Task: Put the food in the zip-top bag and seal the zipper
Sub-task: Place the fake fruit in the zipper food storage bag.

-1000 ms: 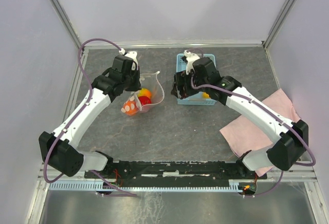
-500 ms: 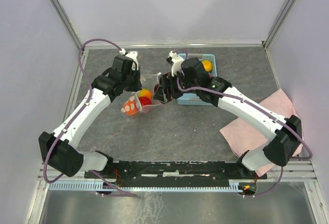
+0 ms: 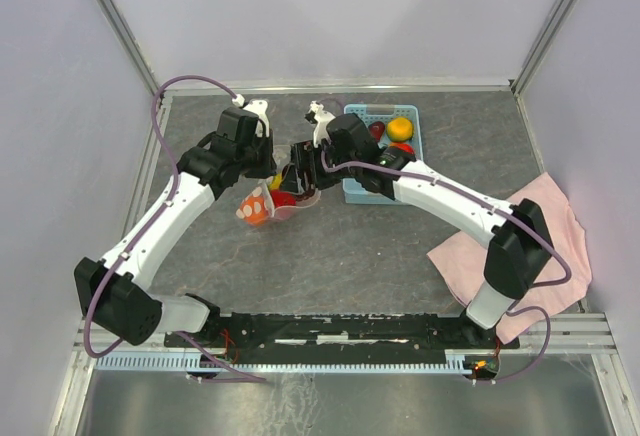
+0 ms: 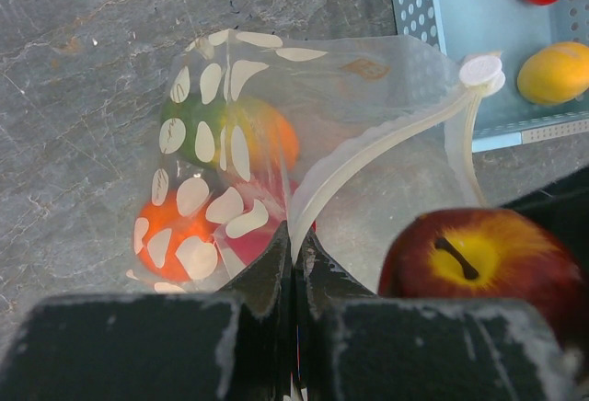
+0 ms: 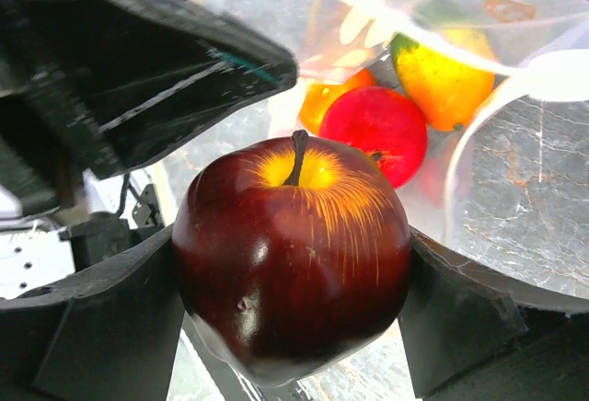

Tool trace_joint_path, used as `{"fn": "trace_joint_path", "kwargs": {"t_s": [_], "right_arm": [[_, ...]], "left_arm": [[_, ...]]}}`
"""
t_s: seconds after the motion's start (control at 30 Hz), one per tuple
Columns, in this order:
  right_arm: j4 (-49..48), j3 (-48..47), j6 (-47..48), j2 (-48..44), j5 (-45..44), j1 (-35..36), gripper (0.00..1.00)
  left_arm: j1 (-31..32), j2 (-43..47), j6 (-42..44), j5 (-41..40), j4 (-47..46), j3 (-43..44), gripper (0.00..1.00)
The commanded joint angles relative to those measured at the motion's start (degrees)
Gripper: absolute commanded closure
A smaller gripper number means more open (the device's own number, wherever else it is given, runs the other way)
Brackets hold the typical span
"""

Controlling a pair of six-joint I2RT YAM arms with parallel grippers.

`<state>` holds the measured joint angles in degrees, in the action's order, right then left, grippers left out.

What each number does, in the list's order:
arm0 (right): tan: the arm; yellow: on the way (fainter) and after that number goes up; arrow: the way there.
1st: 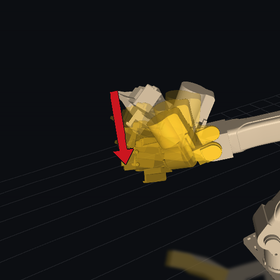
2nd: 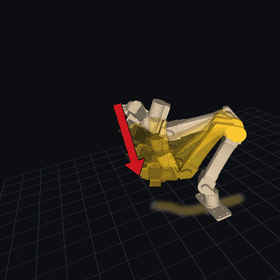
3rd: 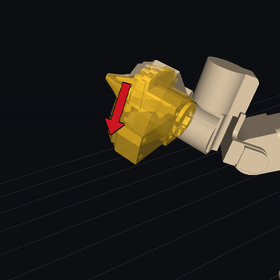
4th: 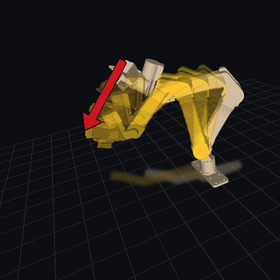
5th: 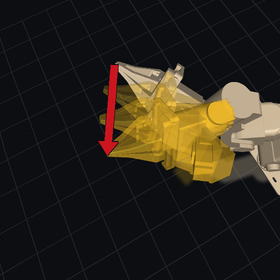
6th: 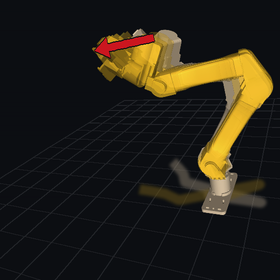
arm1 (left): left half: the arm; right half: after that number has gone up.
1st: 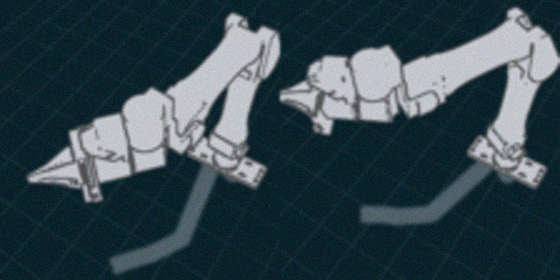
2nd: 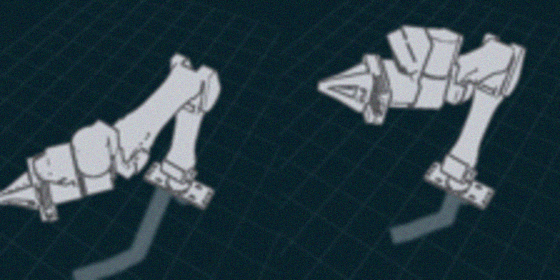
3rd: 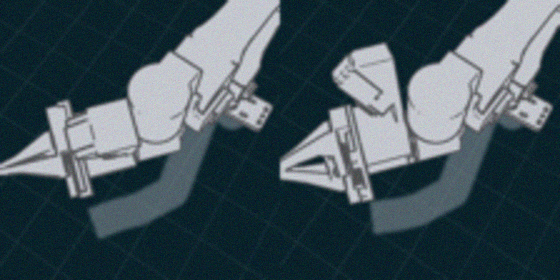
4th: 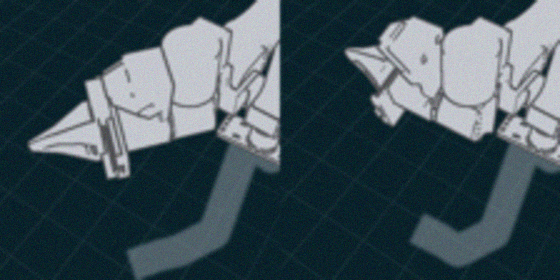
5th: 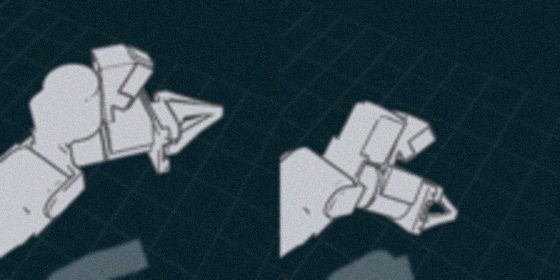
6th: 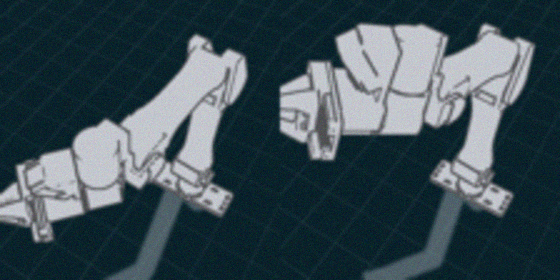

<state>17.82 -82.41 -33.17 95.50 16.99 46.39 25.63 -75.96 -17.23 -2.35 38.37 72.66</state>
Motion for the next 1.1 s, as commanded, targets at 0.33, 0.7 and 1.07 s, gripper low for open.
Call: {"fn": "trace_joint_path", "kwargs": {"t_s": [0.33,0.7,1.07], "right_arm": [[-3.1,-3.7,-3.2,4.4,-10.6,0.1,0.21],[-3.0,-3.5,-2.7,3.4,-11.1,0.1,0.07],[-1.1,-2.3,1.6,-1.0,-12.4,0.1,0.05]], "left_arm": [[0.2,2.0,2.8,2.8,-3.3,0.0,0.97],[0.2,1.6,2.6,3.2,-3.5,-0.1,0.97],[0.2,1.4,2.5,2.2,-3.4,-0.2,0.97]]}}
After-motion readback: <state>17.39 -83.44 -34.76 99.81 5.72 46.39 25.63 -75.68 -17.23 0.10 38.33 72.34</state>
